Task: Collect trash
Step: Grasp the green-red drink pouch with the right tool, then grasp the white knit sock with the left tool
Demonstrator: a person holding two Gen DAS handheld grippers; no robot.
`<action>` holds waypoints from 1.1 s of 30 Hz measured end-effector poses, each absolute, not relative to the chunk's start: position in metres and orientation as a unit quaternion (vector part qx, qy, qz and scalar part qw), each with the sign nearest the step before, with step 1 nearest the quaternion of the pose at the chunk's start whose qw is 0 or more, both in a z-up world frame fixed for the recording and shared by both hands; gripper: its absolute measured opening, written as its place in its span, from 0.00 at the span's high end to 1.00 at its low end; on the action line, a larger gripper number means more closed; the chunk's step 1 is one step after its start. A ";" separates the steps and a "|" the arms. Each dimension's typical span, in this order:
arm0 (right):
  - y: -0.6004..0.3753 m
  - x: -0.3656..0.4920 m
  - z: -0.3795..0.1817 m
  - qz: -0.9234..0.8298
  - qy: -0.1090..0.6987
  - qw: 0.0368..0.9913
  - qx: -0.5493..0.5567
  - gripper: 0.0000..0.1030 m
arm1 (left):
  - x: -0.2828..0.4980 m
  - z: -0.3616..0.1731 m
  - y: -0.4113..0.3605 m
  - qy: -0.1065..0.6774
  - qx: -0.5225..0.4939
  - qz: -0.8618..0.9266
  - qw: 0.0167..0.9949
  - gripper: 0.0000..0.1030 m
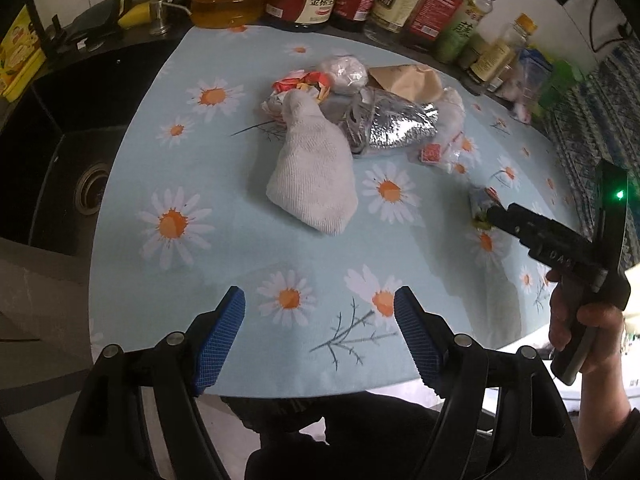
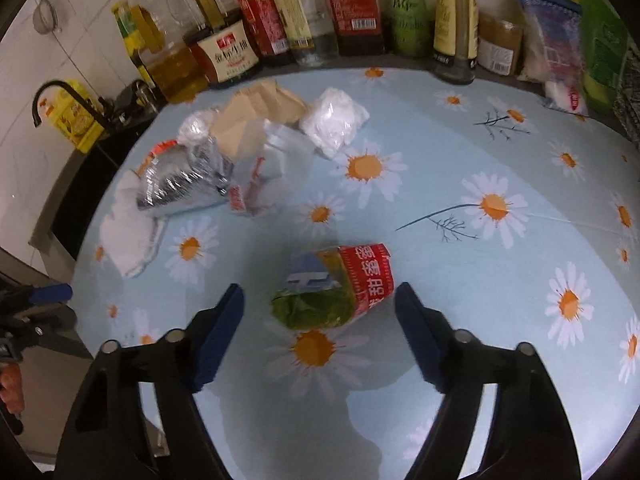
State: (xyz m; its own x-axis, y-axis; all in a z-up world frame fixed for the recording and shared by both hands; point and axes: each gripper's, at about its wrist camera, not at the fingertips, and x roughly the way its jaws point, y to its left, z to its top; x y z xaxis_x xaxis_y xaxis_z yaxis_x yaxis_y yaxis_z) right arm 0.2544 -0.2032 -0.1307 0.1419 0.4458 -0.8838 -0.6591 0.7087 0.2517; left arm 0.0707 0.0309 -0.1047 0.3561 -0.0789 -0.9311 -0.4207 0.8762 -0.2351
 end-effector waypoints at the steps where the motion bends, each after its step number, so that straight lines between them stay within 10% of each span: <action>1: -0.203 0.256 -0.133 0.370 0.543 0.747 -0.101 0.29 | 0.073 -0.106 0.031 0.558 -0.226 0.110 0.791 0.27; 33: -0.214 0.261 -0.119 0.432 0.525 0.728 -0.084 0.39 | 0.127 -0.119 0.034 0.578 -0.180 0.150 0.782 0.21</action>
